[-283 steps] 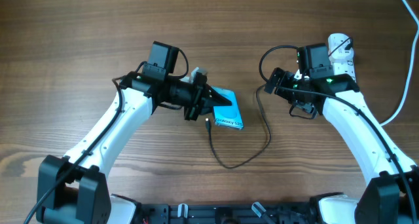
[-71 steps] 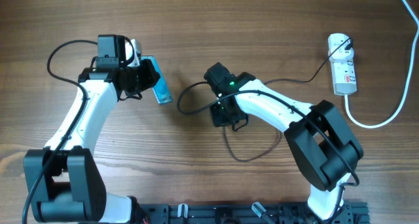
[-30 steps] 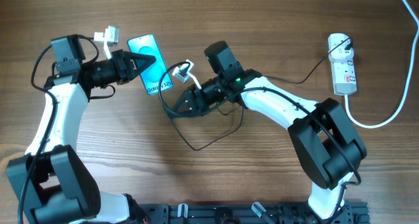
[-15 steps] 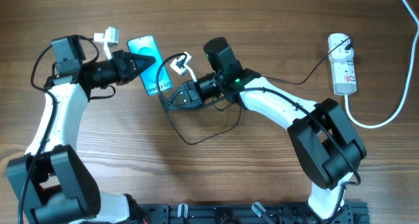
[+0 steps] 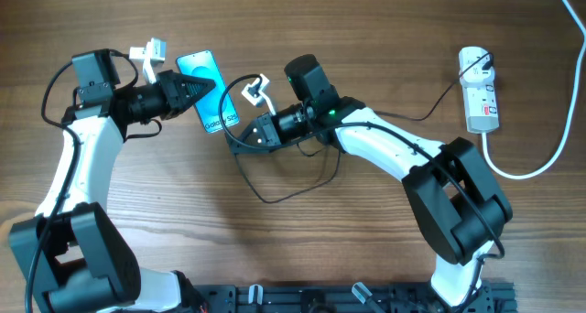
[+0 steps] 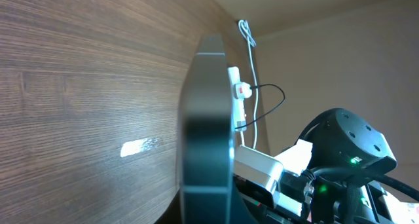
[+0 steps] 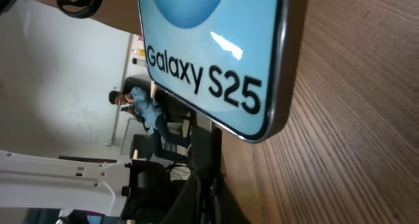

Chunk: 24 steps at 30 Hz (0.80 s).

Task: Plug charger to phone and switch on socket

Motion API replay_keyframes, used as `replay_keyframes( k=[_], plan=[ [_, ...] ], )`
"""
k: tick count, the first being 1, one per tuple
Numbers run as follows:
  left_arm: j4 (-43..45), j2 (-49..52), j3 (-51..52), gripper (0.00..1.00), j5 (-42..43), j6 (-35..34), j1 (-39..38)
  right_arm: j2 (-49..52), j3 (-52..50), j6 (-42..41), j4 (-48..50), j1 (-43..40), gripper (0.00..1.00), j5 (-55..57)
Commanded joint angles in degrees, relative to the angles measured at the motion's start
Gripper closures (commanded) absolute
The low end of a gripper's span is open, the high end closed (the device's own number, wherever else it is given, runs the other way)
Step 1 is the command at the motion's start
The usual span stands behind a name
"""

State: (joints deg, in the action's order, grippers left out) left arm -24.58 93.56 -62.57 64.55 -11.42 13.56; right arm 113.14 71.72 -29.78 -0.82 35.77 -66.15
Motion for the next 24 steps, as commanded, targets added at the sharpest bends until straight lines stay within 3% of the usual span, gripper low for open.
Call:
replay_keyframes(
  k=[1,24],
  plan=[
    [0.11,0.00,-0.22,0.96,1.16,0.50,0.04,-1.40,0.15,-0.31,0.59,0.37,0.96,1.07],
    [-0.31,0.00,-0.22,0.96,-0.96,0.57,-2.86,-1.40,0.15,-0.87,1.86,0.11,0.96,2.82]
  ],
)
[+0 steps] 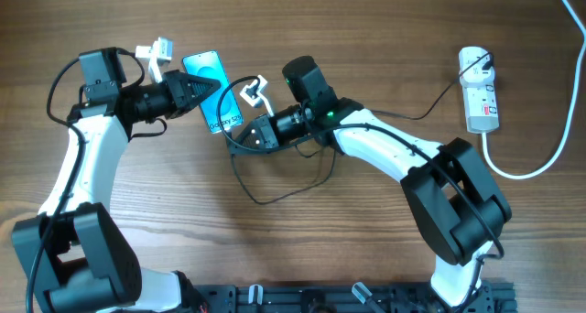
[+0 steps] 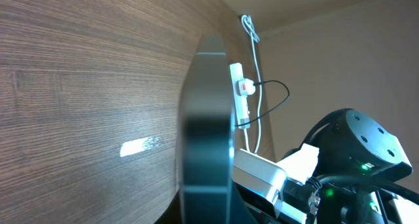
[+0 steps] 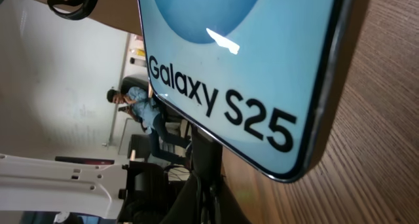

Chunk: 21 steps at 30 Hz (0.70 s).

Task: Plug charger to phone and switch on socket

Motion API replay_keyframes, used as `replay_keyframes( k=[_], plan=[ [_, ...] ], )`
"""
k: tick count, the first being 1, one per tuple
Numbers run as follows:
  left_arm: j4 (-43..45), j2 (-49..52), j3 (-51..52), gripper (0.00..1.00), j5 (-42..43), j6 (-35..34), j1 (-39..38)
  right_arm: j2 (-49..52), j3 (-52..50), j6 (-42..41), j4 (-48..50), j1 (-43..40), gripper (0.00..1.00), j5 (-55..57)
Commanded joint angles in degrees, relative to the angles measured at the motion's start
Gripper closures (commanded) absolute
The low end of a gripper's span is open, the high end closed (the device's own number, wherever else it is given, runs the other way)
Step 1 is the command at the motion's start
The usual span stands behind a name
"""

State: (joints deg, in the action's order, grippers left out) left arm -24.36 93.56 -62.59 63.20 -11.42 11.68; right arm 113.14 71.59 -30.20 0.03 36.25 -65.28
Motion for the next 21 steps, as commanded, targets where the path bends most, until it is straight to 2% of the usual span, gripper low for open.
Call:
replay_keyframes(
  k=[1,17,21],
  plan=[
    [-0.72,0.00,-0.20,0.96,-0.81,0.57,-0.98,-1.40,0.28,-1.33,1.01,-0.68,0.96,1.92],
    [-1.62,0.00,-0.20,0.96,-0.87,0.74,-0.98,-1.40,0.28,-1.29,1.42,-2.16,0.96,1.51],
    [-1.62,0.00,-0.20,0.96,0.61,0.76,-0.98,-1.40,0.28,-3.17,4.17,-2.38,0.96,1.49]
  ],
)
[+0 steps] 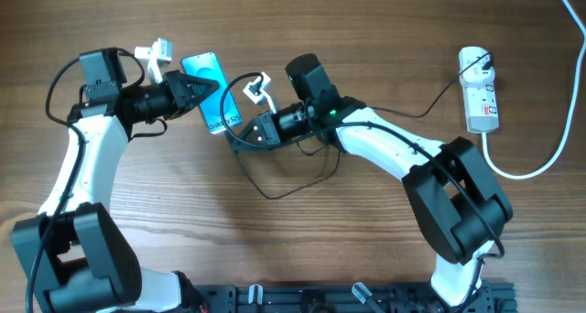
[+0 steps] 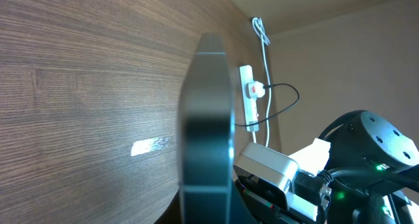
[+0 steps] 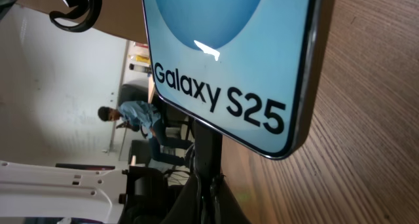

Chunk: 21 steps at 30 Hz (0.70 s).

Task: Plug charger to phone and switch on socket

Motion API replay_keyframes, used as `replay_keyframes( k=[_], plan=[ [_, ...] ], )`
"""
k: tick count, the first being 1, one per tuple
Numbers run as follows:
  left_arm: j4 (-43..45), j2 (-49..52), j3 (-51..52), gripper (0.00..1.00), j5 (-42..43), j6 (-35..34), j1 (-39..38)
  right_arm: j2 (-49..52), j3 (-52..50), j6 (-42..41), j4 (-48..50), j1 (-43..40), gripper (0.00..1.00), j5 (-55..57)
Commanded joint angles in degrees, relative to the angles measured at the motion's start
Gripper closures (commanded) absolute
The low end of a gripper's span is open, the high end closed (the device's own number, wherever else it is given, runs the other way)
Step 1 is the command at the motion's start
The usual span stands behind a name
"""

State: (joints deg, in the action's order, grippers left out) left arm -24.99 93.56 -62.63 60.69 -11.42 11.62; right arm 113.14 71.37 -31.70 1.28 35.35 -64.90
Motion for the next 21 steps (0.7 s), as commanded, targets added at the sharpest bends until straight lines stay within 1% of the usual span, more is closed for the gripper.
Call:
replay_keyframes(
  k=[1,5,13,16,21],
  plan=[
    [-0.98,0.00,-0.15,0.96,3.34,0.79,-0.92,-1.40,0.50,-2.62,3.61,-1.66,0.96,1.11],
    [-0.98,-0.02,-0.15,0.96,3.37,0.76,-0.92,-1.40,0.50,-5.99,7.48,-2.97,0.95,1.11],
    [-0.98,0.00,-0.15,0.96,3.37,0.74,-0.92,-1.40,0.50,-13.42,19.32,-3.82,0.95,2.01],
    [-0.94,-0.02,-0.15,0.96,3.82,0.74,-1.60,-1.40,0.50,-13.51,19.76,-3.82,0.96,5.33],
    [-0.63,0.00,-0.15,0.96,3.98,0.74,-3.32,-1.40,0.50,-13.44,21.66,-3.85,0.96,5.44]
  ],
)
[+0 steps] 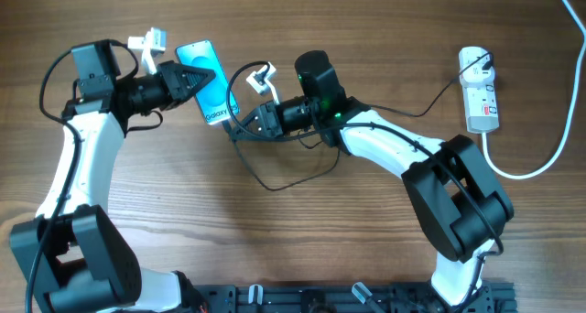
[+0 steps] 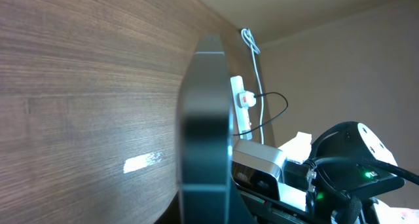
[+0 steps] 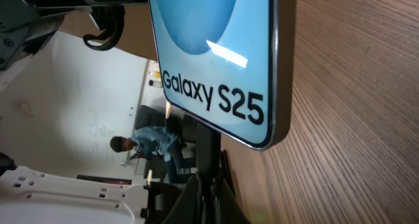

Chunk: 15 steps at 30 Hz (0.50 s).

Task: Plug charger to phone and switch on socket

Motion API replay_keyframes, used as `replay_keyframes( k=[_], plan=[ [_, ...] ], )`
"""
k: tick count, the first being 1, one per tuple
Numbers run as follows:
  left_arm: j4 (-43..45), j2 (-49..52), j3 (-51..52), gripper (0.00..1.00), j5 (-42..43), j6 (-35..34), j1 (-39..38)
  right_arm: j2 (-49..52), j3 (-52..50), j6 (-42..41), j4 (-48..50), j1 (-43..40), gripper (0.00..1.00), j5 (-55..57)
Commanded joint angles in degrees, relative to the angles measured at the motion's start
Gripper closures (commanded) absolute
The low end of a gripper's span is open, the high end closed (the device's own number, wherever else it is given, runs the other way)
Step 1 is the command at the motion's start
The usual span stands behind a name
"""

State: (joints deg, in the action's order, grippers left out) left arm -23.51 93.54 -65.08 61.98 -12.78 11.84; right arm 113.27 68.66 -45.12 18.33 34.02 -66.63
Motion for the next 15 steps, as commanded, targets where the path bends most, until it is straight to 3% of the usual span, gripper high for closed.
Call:
replay_keyframes(
  k=[1,4,6,8,11,15],
  plan=[
    [-1.95,0.00,2.29,0.96,2.67,2.10,-3.76,-1.53,3.21,-0.02,5.27,-2.56,0.96,7.19],
    [-1.90,0.02,2.29,0.96,2.67,2.10,-3.74,-1.53,3.21,0.00,6.08,-2.62,0.91,7.02],
    [-1.75,0.00,2.29,0.96,2.64,2.10,-3.69,-1.53,3.21,0.20,5.99,-2.62,0.61,5.18],
    [-1.70,0.02,2.29,0.96,2.64,2.10,-3.69,-1.53,3.21,1.09,5.09,-2.62,0.42,0.46],
    [-1.55,0.00,2.29,0.96,2.62,2.10,-3.69,-1.53,3.21,6.05,1.77,-2.62,0.00,-7.48],
    [-1.55,0.02,2.29,0.96,2.64,2.10,-3.69,-1.53,3.21,14.91,-11.45,-2.75,0.00,-6.32]
  ],
)
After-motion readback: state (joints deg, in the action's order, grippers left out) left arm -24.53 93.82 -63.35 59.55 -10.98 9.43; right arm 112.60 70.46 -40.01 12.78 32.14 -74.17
